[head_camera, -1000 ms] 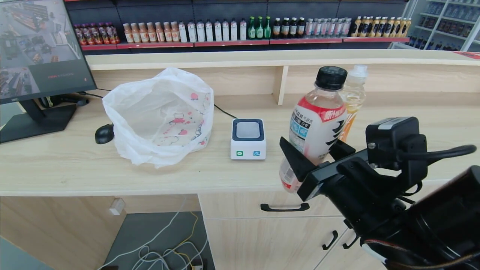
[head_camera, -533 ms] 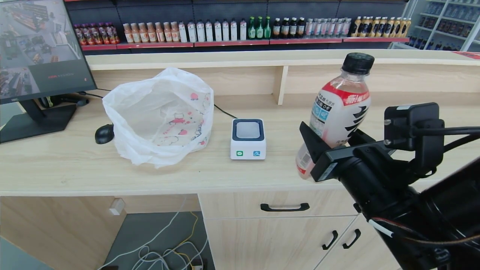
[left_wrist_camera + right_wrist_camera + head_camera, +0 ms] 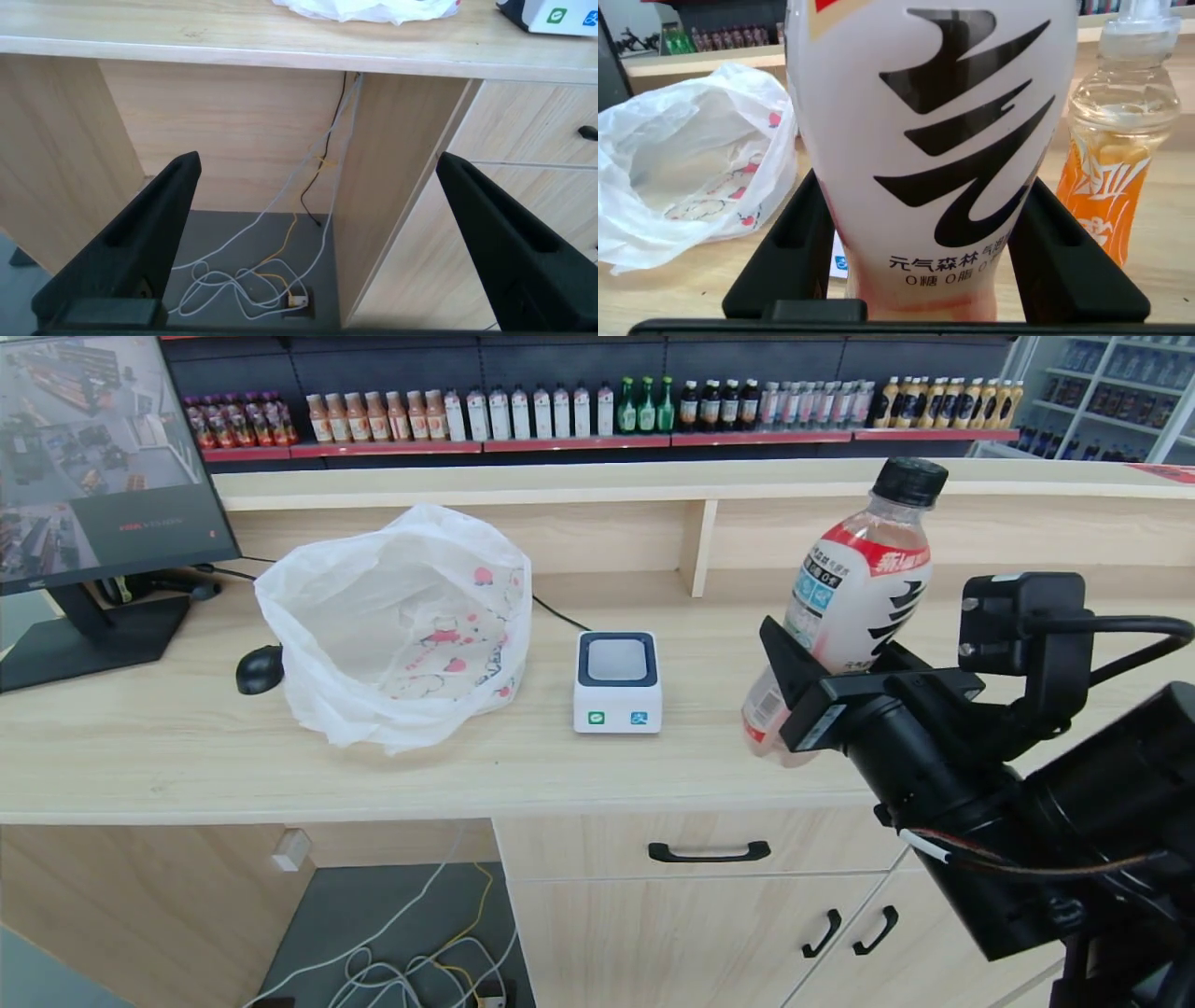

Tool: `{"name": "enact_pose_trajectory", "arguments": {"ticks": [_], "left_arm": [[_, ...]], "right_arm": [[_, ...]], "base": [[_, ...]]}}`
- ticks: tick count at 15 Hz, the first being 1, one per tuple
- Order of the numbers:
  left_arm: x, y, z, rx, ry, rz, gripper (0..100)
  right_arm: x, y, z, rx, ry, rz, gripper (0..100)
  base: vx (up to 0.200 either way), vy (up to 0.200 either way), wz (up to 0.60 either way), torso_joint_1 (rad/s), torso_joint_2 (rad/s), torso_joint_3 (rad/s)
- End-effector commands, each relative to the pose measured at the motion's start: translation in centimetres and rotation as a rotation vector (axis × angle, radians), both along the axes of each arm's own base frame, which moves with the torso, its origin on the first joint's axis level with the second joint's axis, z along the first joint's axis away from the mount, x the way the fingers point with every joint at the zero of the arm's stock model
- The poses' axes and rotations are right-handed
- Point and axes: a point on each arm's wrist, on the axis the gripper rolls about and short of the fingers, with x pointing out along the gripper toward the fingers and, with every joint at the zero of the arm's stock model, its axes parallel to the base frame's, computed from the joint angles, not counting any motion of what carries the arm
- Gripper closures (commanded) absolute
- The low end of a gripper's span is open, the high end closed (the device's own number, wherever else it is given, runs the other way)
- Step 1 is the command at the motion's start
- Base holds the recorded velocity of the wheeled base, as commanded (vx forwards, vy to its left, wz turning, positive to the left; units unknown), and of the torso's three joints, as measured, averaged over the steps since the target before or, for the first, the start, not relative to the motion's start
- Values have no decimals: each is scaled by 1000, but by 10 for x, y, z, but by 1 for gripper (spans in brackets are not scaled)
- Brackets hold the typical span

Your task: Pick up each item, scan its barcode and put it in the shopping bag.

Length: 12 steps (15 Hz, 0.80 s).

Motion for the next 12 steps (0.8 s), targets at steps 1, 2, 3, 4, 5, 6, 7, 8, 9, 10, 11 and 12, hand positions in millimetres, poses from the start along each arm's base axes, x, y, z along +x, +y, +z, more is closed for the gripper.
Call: {"name": "enact_pose_trajectory", "arguments": {"ticks": [1,2,3,4,5,6,7,8,9,10,11,12], "left_arm": [[0,0,0,1,0,-1,0],[0,0,0,1,0,-1,0],[0,0,0,2,0,-1,0],[0,0,0,5,0,-1,0],[0,0,0,7,0,-1,0],[0,0,0,5,0,-1,0],[0,0,0,4,0,-1,0],[0,0,0,2,0,-1,0],[0,0,0,1,0,-1,0],[0,0,0,1,0,-1,0],[0,0,0,1,0,-1,0],[0,0,0,1,0,-1,0]], "right_arm": [[-3,0,5,12,-22,39,100],[-4,0,5,16,-23,62,100],[-4,-2,3,25,-15,61,100],[-1,-5,5,32,-20,48,100],[0,-7,8,38,-27,39,100],[-1,-10,5,33,-18,34,100],[1,-13,4,30,-16,21,100],[3,-16,4,29,-14,7,100],[7,-20,5,29,-17,-23,100],[7,-21,6,40,-17,-41,100],[7,-21,8,50,-17,-53,100],[5,-22,5,49,-5,-50,100]], "base": [[0,0,0,0,0,0],[0,0,0,0,0,0],[0,0,0,0,0,0],[0,0,0,0,0,0],[0,200,0,2,2,7],[0,200,0,2,7,2],[0,200,0,-2,-2,7],[0,200,0,7,-12,2],[0,200,0,12,12,-7],[0,200,0,2,2,2],[0,200,0,-2,2,12],[0,200,0,-7,7,7]]}}
